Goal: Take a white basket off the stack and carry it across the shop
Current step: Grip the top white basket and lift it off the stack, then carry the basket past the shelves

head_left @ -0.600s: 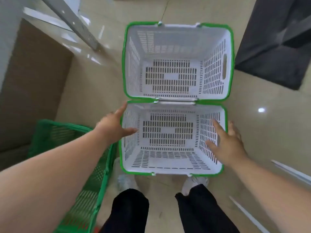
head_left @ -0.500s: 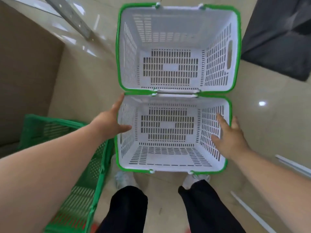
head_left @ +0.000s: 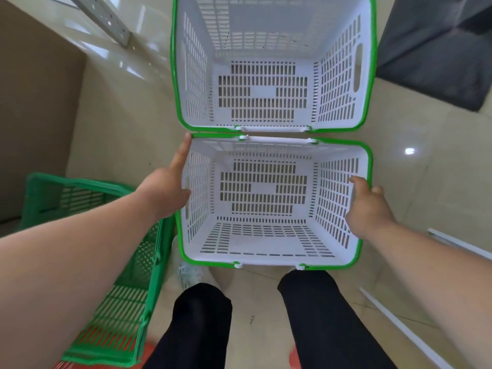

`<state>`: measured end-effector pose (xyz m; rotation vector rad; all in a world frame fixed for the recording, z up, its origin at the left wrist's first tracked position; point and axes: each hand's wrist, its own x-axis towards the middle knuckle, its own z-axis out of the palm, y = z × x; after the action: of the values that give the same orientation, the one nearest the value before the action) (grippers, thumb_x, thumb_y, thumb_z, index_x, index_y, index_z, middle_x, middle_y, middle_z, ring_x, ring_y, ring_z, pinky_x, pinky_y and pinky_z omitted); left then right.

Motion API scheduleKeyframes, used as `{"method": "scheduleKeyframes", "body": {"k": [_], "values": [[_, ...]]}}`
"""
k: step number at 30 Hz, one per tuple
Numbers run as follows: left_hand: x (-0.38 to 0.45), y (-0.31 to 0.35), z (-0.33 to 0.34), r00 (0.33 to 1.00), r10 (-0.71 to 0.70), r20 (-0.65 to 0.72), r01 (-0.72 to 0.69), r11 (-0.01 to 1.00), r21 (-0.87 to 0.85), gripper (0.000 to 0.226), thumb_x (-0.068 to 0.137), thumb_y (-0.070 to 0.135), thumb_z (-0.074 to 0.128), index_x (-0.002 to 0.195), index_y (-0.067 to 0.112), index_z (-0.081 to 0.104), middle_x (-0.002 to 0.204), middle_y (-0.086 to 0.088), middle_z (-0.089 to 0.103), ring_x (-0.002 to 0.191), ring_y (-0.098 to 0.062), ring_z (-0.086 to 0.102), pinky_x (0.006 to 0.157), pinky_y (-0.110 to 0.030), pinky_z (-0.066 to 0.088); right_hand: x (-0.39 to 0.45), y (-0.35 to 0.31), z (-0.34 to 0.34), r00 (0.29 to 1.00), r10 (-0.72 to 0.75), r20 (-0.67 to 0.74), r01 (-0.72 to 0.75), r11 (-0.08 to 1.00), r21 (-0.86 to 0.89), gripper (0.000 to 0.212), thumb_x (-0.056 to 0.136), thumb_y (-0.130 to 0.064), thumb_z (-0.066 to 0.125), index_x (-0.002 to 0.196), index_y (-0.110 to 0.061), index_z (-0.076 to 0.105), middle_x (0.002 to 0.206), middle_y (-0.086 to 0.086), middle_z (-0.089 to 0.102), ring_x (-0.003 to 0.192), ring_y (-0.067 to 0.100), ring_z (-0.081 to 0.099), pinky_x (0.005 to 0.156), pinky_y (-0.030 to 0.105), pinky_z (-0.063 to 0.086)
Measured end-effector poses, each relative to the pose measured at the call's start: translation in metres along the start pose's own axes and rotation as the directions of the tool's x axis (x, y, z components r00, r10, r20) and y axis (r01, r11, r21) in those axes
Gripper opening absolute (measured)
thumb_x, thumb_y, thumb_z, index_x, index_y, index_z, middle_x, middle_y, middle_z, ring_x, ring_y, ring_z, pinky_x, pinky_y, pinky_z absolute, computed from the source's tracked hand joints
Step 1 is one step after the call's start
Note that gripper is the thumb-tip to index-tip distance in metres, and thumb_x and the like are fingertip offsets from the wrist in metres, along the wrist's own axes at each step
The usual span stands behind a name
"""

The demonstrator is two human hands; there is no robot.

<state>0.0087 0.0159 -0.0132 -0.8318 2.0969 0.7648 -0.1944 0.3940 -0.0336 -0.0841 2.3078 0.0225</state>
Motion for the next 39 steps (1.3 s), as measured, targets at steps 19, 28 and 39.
{"method": "scheduleKeyframes", "body": {"k": [19, 28, 39], "values": [[-0.141, 0.034, -0.135, 0.988, -0.025, -0.154, 0.007, 0.994, -0.112, 0.133, 0.086, 0.007, 0.07, 0.155, 0.058, -0.032, 0.082, -0.012, 0.071, 0.063, -0.029, 0.069, 0.058, -0.042, 0.056, -0.146, -0.063, -0.179, 0.988, -0.096, -0.117, 0.112, 0.984, 0.139, 0.074, 0.089, -0.012, 0.049, 0.152, -0.041, 0.024, 0.112, 0.004, 0.03, 0.082, 0.029, 0.058, 0.081, 0.038, 0.053], [-0.154, 0.054, -0.241, 0.923, -0.054, -0.381, -0.066, 0.953, -0.296, 0.12, 0.08, 0.008, 0.058, 0.164, 0.05, -0.016, 0.142, -0.009, 0.061, 0.098, -0.033, 0.07, 0.08, -0.045, 0.058, -0.175, -0.131, -0.285, 0.946, -0.153, -0.284, 0.172, 0.984, 0.045, 0.081, 0.084, -0.012, 0.053, 0.156, -0.034, 0.023, 0.125, 0.009, 0.028, 0.11, 0.04, 0.051, 0.091, 0.041, 0.048], [0.0, 0.073, -0.292, 0.934, -0.051, -0.353, -0.041, 0.968, -0.246, 0.121, 0.087, -0.001, 0.061, 0.165, 0.051, -0.017, 0.15, -0.014, 0.055, 0.082, -0.022, 0.067, 0.057, -0.032, 0.053, -0.038, -0.204, -0.294, 0.917, -0.05, -0.396, 0.076, 0.996, 0.05, 0.082, 0.081, -0.01, 0.056, 0.154, -0.03, 0.026, 0.134, 0.017, 0.029, 0.126, 0.042, 0.038, 0.101, 0.046, 0.042]]}}
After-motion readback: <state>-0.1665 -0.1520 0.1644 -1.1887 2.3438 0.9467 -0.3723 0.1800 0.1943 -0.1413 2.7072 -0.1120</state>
